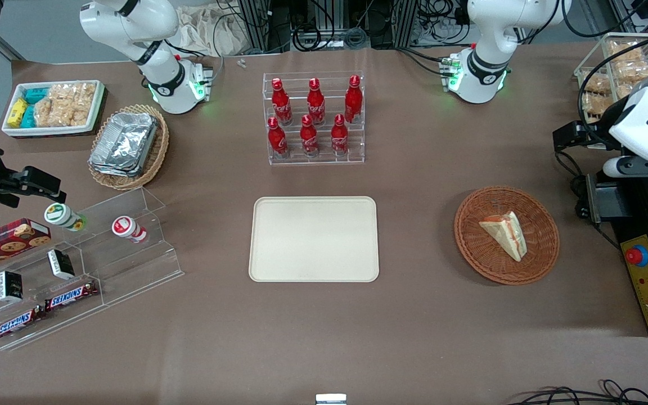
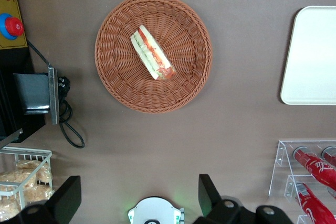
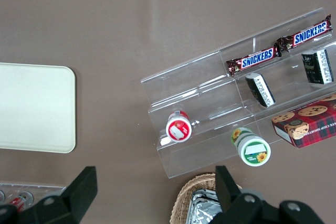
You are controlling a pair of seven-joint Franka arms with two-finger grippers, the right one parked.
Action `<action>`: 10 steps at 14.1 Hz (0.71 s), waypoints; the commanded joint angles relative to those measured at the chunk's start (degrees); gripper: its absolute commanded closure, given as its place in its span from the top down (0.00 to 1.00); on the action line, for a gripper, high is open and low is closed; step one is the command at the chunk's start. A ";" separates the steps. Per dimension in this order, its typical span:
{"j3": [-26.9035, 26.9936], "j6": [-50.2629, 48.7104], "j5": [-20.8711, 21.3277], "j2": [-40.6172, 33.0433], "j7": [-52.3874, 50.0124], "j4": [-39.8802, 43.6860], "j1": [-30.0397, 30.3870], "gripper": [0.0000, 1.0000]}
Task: Place sandwich from basket to tray
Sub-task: 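Move the left gripper over the wrapped sandwich in the wicker basket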
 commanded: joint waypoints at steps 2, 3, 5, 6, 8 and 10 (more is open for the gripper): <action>-1.04 -0.10 3.22 0.16 -2.16 0.51 -1.08 1.00; -1.04 -0.18 3.13 0.07 -3.74 0.34 -1.08 1.00; -1.04 -0.27 2.70 0.33 -6.20 0.34 -1.08 1.00; -0.95 -0.19 2.52 0.07 -6.04 -0.09 -0.82 1.00; -0.95 -0.10 2.34 0.07 -6.04 -0.36 -0.73 1.00; -0.86 0.08 1.73 -0.28 -6.13 -1.06 -0.55 1.00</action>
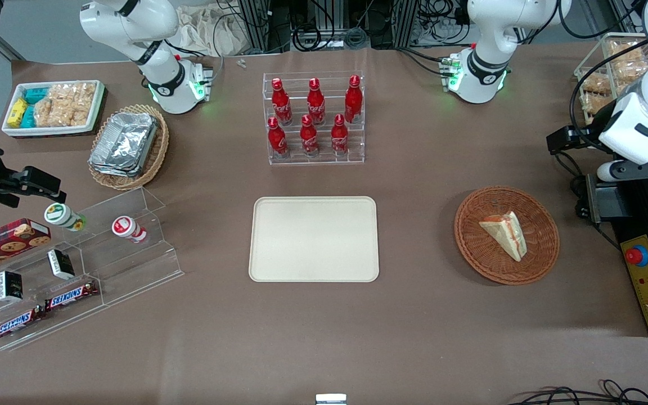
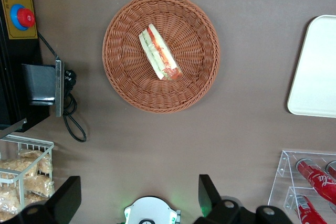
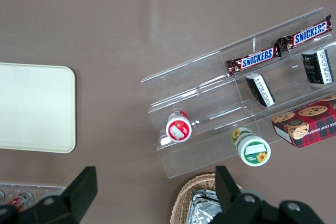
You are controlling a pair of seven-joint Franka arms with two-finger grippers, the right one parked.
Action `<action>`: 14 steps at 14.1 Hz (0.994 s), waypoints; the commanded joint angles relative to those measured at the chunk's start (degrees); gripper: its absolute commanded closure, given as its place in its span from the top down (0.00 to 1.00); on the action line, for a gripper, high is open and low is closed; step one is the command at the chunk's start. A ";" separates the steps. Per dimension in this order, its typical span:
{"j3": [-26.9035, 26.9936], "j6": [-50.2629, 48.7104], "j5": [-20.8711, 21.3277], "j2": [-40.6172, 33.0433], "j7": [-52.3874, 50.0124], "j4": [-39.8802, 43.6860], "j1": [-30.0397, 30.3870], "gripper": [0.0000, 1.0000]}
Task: Place sandwich from basket to tray
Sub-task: 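Move the left gripper over the wrapped sandwich in the wicker basket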
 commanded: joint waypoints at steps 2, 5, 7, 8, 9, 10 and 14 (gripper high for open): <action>1.13 3.75 -2.91 -0.54 -0.96 -3.98 0.15 1.00; 1.48 14.04 -3.09 -2.82 -0.96 -13.73 0.15 1.00; 1.48 17.22 -3.01 -2.66 -0.96 -16.04 0.15 1.00; 1.57 18.80 -2.92 -2.57 -0.96 -17.35 0.15 1.00; 1.57 20.81 -2.83 -2.74 -0.96 -19.19 0.24 1.00; 1.57 22.92 -2.83 -2.65 -0.96 -20.86 0.24 1.00; 1.57 32.32 -2.74 -2.04 -1.14 -28.33 0.15 1.00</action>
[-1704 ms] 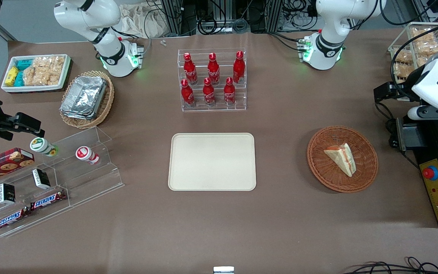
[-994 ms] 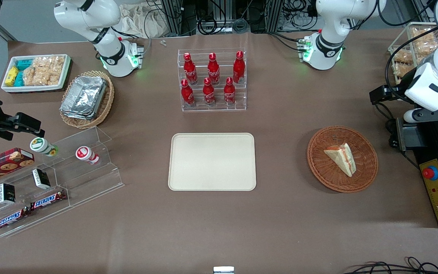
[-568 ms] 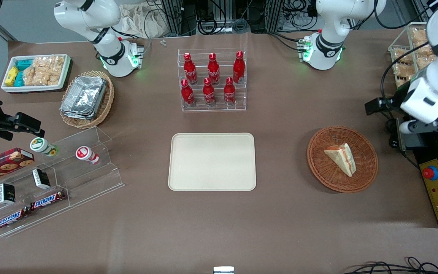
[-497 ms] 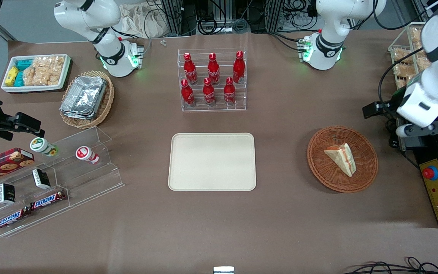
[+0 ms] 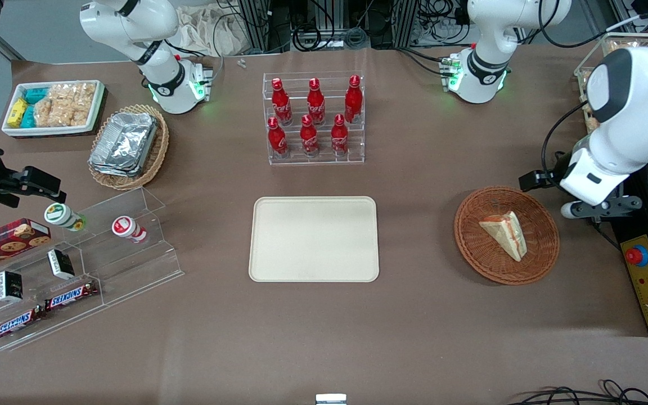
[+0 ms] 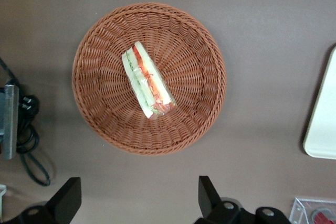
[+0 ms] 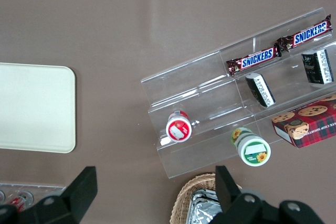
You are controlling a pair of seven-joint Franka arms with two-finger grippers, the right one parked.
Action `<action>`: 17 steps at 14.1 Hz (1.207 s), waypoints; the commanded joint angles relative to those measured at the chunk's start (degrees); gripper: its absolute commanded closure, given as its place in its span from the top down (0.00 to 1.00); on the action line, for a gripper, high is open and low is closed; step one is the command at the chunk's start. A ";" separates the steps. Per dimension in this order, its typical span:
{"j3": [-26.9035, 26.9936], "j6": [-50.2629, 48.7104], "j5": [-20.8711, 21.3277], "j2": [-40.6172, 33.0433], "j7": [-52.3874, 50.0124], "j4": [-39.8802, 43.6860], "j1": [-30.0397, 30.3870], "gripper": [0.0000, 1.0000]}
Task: Place sandwich from basket to tray
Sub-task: 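Move the left gripper over the wrapped sandwich in the wicker basket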
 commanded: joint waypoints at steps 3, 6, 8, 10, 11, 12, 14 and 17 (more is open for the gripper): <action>0.10 12.11 -0.45 -0.57 -1.45 -10.41 0.01 1.00; 0.10 16.34 -0.45 2.15 -3.81 -11.22 0.01 1.00; 0.10 19.50 -0.45 4.26 -5.75 -11.48 -0.08 1.00; -0.08 21.79 -0.45 6.28 -8.12 -11.57 -0.26 1.00; -0.08 22.85 -0.45 7.25 -9.70 -11.57 -0.43 1.00; -0.16 23.99 -0.45 8.30 -11.80 -11.57 -0.52 1.00; -0.25 26.63 -0.45 10.41 -16.55 -11.48 -0.78 1.00; -0.25 28.92 -0.45 12.61 -18.77 -11.57 -0.87 1.00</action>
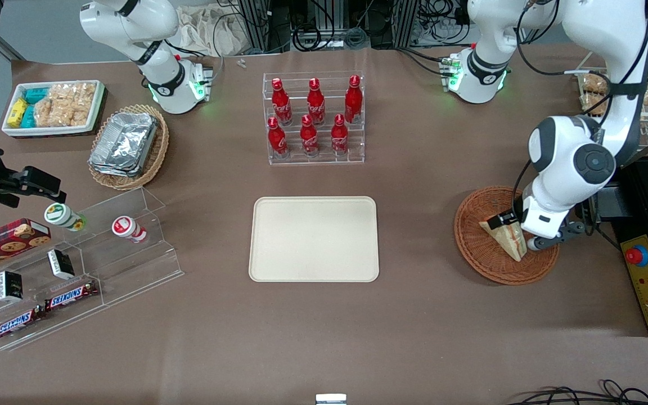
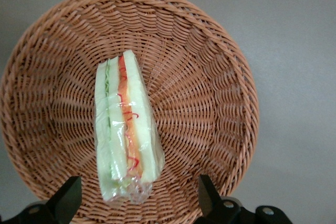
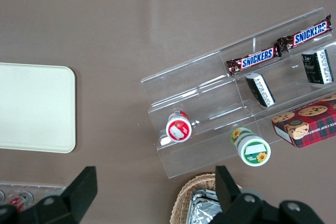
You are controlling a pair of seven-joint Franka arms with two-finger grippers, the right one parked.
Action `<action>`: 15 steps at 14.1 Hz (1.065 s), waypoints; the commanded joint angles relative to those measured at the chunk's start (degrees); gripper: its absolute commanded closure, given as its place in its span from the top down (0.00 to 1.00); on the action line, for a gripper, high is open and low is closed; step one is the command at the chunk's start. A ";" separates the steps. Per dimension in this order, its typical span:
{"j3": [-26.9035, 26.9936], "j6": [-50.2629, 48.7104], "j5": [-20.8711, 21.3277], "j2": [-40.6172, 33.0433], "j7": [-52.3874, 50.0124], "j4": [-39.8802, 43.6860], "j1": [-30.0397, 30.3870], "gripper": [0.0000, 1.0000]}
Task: Place sandwich from basket to tray
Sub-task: 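Lower the left gripper and close it on the wrapped sandwich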
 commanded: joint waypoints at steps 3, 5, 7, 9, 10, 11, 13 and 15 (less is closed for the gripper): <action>0.22 3.58 -0.34 2.28 -2.43 -0.82 -0.57 1.00; 0.22 4.54 -0.17 3.51 -2.61 -0.82 -0.66 1.00; 0.22 5.34 -0.08 4.48 -3.31 -0.91 -0.66 1.00; 0.22 5.34 0.10 4.75 -3.31 -0.91 -0.66 1.00; 0.22 5.34 0.18 4.92 -3.31 -0.91 -0.66 1.00; 0.22 5.42 0.27 5.18 -3.31 -0.82 -0.66 0.99; 0.22 5.60 0.36 5.19 -3.31 -0.82 -0.66 0.95; 0.22 5.60 0.36 5.19 -3.31 -0.91 -0.66 0.93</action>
